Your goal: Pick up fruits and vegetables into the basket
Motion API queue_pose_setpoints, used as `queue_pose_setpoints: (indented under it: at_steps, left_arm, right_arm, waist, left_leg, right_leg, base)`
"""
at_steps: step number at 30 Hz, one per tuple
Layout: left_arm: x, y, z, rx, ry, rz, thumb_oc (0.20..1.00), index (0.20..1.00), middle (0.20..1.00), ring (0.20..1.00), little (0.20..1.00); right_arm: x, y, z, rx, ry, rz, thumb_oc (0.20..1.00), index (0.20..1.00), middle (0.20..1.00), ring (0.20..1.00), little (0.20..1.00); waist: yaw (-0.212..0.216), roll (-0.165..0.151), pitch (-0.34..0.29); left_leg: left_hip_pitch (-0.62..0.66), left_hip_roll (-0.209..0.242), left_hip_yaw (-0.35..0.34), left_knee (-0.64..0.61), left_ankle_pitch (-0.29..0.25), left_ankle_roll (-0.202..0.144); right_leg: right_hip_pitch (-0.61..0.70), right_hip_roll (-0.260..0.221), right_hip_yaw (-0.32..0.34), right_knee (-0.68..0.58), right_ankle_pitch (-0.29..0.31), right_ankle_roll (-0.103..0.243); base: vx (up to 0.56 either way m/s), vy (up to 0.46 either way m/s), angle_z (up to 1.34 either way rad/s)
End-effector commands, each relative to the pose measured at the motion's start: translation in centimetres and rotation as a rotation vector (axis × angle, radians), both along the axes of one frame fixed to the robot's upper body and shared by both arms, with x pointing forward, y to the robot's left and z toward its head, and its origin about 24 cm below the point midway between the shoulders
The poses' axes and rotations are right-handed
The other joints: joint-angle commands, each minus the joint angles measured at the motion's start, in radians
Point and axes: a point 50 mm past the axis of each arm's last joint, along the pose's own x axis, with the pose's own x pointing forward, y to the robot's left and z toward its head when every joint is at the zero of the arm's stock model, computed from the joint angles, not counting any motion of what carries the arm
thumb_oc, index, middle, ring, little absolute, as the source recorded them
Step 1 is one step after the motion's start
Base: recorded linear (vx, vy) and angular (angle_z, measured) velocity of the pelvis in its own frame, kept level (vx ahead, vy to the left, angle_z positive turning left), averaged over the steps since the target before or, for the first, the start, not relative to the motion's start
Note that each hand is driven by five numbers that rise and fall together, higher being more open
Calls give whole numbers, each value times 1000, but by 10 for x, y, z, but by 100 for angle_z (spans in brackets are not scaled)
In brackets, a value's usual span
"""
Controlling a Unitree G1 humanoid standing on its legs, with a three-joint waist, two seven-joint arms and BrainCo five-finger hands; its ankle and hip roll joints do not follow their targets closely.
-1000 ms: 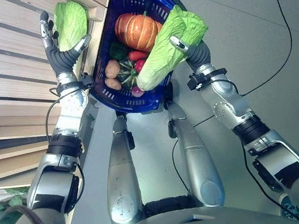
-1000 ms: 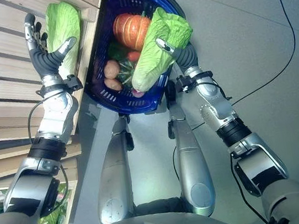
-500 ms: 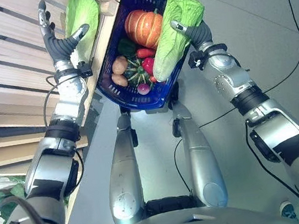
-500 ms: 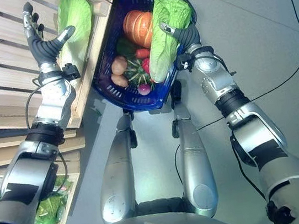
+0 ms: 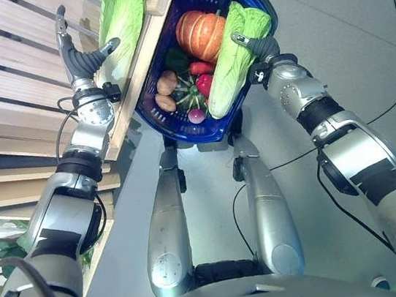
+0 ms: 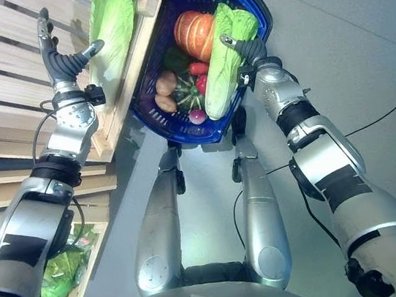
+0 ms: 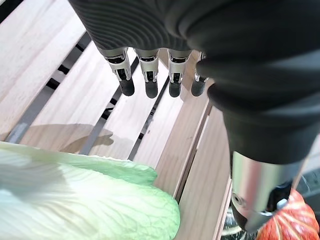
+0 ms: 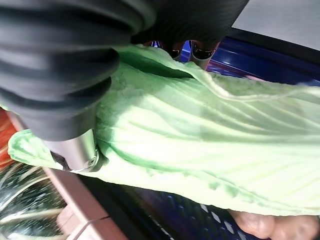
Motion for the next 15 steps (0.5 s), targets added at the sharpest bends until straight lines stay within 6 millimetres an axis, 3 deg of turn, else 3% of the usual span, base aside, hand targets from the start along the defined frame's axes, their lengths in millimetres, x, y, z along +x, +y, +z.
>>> queue_pose_setpoints:
  at_steps: [1,2,3,4,5,11,15]
  left_arm:
    - [1,-7,11,-9,-79,18,1000,1000,1000,1000,1000]
    - [1,-8,11,-7,-78,18,1000,1000,1000,1000,1000]
    - [2,-11,9,5,-72,20,1000,1000,1000,1000,1000]
    - [2,-11,9,9,-67,20,1000,1000,1000,1000,1000]
    - [2,-12,7,12,-63,24,1000,1000,1000,1000,1000]
    - [7,-9,-5,45,43,102,1000,1000,1000,1000,1000]
    - [10,2,-17,162,158,205,1000,1000,1000,1000,1000]
  right_arm:
    - [1,-11,3,46,4,-29,200,200,200,200,200]
    - [1,-12,3,45,8,-32,200,200,200,200,200]
    - [1,-15,-1,38,32,-50,464,464,464,464,464]
    - [1,-17,-4,29,46,-60,630,630,630,630,630]
    - [1,-18,-5,22,59,-64,1000,1000,1000,1000,1000]
    - [0,-24,-9,-38,78,-82,1000,1000,1000,1000,1000]
    - [1,-23,-7,-100,76,-92,1000,1000,1000,1000,1000]
  waist:
    - [5,98,-34]
    - [5,99,-34]
    - [6,103,-34]
    - [6,106,-34]
    - [6,108,-34]
    - [4,112,-34]
    - [-2,111,-34]
  left_leg:
    - [-57,-68,24,37,-40,19]
    - [-57,-68,24,38,-40,19]
    - [-62,-70,24,40,-38,20]
    - [-64,-71,24,41,-37,20]
    - [-67,-71,24,40,-36,21]
    - [-79,-73,24,45,-34,23]
    - [-81,-71,27,46,-28,21]
  right_leg:
    - [6,38,-65,104,-146,34]
    - [6,38,-65,104,-146,34]
    - [1,37,-64,107,-145,35]
    - [-1,37,-64,107,-145,34]
    - [-5,37,-63,108,-144,34]
    - [-19,37,-62,115,-144,34]
    - [-22,40,-58,117,-141,35]
  base:
    - [-3,30,3]
    - [-3,43,1]
    - [2,31,0]
    - [5,40,0]
    - [0,0,0]
    - [0,0,0]
    - [0,0,0]
